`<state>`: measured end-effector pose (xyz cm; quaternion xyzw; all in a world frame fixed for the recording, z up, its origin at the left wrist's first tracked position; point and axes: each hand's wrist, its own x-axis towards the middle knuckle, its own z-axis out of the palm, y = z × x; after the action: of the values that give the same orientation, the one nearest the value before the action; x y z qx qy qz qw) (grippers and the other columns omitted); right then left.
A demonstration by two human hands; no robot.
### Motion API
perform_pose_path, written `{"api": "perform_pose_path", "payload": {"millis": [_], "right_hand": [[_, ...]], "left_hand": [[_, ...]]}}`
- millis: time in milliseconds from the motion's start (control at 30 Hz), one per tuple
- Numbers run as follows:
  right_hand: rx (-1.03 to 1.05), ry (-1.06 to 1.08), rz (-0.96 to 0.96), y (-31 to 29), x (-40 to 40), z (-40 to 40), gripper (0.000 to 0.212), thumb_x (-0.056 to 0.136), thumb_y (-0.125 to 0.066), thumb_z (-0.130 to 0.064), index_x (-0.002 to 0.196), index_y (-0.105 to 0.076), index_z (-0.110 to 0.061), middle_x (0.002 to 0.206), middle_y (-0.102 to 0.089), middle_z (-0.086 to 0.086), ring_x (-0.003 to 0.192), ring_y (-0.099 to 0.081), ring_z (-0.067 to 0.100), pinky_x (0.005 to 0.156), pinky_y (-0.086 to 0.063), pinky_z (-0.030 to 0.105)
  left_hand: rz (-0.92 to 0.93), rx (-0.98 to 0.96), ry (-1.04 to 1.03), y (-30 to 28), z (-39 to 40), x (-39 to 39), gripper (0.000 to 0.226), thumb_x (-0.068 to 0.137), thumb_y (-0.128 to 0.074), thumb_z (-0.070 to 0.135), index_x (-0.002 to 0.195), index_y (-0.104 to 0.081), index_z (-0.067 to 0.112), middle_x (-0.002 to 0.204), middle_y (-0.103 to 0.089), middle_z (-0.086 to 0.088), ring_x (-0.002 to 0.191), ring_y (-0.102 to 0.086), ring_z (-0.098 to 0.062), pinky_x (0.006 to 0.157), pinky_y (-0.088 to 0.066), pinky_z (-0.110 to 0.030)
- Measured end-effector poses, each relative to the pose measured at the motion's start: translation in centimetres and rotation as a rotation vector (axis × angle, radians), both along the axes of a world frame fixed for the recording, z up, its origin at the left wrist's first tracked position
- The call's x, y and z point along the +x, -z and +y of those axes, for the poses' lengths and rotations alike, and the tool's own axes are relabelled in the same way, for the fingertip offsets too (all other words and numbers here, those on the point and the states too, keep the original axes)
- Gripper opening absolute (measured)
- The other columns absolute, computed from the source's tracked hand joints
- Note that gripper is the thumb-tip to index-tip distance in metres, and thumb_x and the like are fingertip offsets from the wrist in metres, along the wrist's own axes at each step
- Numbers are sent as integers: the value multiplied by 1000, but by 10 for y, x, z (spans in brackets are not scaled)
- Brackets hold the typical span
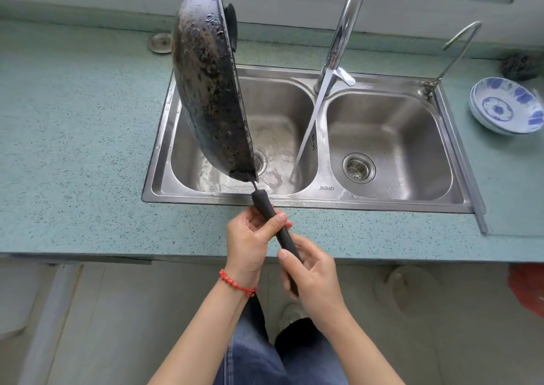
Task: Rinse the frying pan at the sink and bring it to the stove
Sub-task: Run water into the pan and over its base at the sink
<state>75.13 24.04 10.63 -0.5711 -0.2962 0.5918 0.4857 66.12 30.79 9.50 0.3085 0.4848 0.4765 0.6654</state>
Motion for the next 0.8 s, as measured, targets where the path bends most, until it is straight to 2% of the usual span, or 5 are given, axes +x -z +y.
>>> {"api": "perform_pose_path", "payload": {"millis": [233, 333, 533, 667, 800], "right_hand": [[8, -35, 132, -8, -2, 0, 23, 83, -62, -5, 91, -69, -25, 43, -38, -6, 35, -32, 8, 35, -24, 16], [-24, -29, 151, -8, 1, -1, 18, 81, -62, -11, 94, -68, -22, 42, -39, -3, 36, -31, 9, 36, -23, 18], [-69, -46, 124, -1, 0, -3, 6, 77, -61, -9, 71, -61, -10, 41, -43, 2, 33, -34, 15, 33, -29, 21], [-118, -95, 19, 4, 3, -6, 14, 86, -55, -3, 73, -58, -1, 41, -52, 3, 31, -43, 19, 39, -37, 25], [-117, -89, 70, 4, 3, -5, 12, 81, -57, -10, 74, -58, 0, 42, -51, 7, 31, -43, 20, 37, -39, 24]], "left_hand": [[-366, -139, 62, 0, 5, -2, 14, 63, -65, 6, 76, -60, 6, 62, -63, -2, 57, -65, -16, 58, -54, -22], [-422, -173, 83, 3, 4, -3, 13, 67, -60, 8, 79, -60, 2, 65, -68, -3, 64, -68, -17, 62, -56, -24], [-245, -173, 42, 7, 3, -1, 3, 77, -57, -1, 78, -57, 2, 58, -69, -1, 58, -68, -14, 56, -55, -21], [-99, -129, 9, 10, -1, -1, 9, 78, -58, -7, 78, -57, 2, 55, -68, 0, 54, -67, -13, 54, -55, -20], [-5, -75, -2, 9, -2, 0, 10, 78, -61, -7, 78, -57, 3, 53, -68, 1, 54, -67, -12, 53, -54, -20]]}}
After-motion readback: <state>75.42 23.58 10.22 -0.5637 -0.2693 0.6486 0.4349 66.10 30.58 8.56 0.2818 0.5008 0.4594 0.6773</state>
